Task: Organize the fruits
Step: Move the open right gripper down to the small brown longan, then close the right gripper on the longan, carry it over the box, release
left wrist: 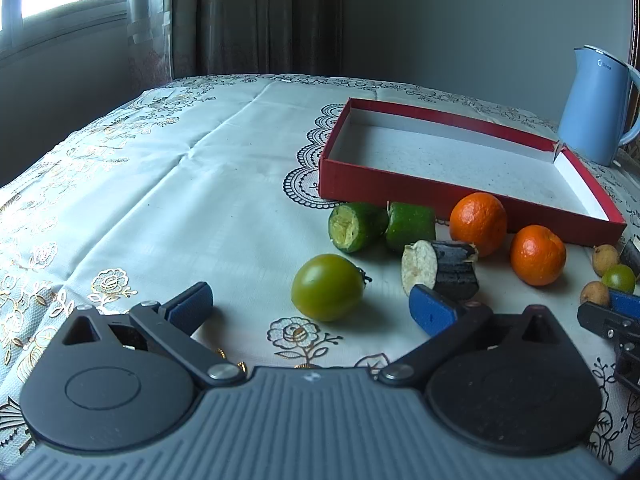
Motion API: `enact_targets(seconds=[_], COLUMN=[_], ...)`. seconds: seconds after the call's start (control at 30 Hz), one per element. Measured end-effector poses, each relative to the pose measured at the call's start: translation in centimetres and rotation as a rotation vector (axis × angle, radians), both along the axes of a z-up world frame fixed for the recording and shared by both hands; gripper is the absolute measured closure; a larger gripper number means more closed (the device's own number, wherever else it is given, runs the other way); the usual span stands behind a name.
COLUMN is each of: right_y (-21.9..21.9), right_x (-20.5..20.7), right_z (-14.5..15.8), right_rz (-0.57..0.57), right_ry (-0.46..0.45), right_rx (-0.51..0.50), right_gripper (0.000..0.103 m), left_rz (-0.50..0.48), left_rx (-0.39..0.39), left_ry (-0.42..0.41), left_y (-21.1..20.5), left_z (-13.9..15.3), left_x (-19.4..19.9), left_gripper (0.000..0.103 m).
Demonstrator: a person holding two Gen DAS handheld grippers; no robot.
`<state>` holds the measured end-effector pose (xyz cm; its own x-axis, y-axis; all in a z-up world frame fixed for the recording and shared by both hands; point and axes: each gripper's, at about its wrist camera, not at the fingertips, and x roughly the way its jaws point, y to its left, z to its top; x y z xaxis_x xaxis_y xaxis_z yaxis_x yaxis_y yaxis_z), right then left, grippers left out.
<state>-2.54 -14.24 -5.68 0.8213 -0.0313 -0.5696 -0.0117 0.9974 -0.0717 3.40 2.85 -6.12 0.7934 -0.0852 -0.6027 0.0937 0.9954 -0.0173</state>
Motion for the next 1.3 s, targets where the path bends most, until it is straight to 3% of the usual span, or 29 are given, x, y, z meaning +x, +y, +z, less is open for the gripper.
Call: enact_targets(seconds=[0.37,0.6,0.73,0.87,1.07,1.3], right_y=[-0.3,-0.5,-2.2,-4.7,-7.0,-7.8], right_x=[-0.4,-0.4,2.7,7.0,11.6,13.0], right_z=[0.3,3.3,6.0,7.1,5.6,3.8], right_rz=[-0.02,-0.014,-0.044,-0.078,-0.137,-0.18], right_ry=[-0.027,-0.11,-0.146,-0.117,-0.054,-0.018], right_rx=[0.031,0.026,0.024,0.057,0.045,0.019], right_gripper=[0.08,0.08,0.08,0.08,0.08,0.075], left_rz=[0.0,0.0,-0.001,-0.001,-0.004,-0.004], left_rx=[0.002,0.005,0.007,0.003,-0.005,-0.006], left_ry=[0.0,0.001,0.001,0.0,-0.002,-0.002], left_y=[0.0,0.0,-0.1,-0.1,0.1,0.1], left_z=[-0.1,-0.1,-0.1,-0.2,-0.1,-0.1], left_x=[0.0,0.0,0.0,0.0,0.0,0.0], left_gripper=[0.0,0.0,0.0,0.0,0.0,0.0])
